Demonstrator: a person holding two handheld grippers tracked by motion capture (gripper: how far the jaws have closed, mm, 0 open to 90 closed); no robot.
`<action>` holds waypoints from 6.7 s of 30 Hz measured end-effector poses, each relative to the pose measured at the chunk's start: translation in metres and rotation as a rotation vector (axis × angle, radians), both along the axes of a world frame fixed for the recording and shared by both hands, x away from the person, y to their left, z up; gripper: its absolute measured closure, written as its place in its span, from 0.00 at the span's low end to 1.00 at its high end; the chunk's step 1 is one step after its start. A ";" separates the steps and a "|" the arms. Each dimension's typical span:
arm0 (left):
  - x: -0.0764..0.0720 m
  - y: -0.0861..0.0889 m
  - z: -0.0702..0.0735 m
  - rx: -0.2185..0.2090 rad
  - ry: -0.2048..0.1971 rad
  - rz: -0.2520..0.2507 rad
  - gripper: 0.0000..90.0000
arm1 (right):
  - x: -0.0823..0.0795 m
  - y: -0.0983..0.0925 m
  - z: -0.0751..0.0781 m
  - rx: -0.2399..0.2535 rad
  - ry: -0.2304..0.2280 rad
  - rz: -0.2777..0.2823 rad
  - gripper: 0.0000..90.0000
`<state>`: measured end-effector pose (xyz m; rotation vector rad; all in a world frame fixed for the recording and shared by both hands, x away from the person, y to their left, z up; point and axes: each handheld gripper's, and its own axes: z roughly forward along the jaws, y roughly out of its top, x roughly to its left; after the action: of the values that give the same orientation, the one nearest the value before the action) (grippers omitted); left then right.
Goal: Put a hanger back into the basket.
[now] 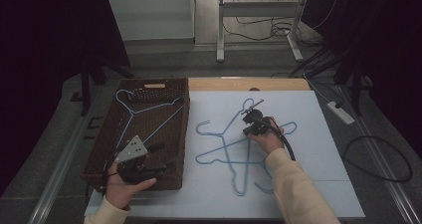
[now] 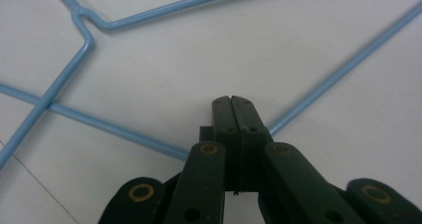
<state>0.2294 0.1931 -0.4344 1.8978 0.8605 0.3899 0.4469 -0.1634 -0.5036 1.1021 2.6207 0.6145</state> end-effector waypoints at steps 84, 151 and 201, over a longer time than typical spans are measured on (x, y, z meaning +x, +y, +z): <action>0.002 -0.004 -0.002 0.006 0.002 -0.002 0.35 | -0.029 0.024 0.052 0.150 -0.087 0.316 0.97; 0.047 -0.166 -0.033 0.104 0.221 -0.162 0.34 | -0.075 -0.011 0.066 0.300 -0.213 0.234 0.97; 0.064 -0.163 -0.050 -0.080 0.275 -0.104 0.96 | -0.162 -0.131 0.034 0.487 -0.332 0.020 0.36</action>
<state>0.2930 0.0297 -0.4846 1.9390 0.9365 0.0290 0.2852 -0.2944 -0.4694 0.9827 2.2518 1.3628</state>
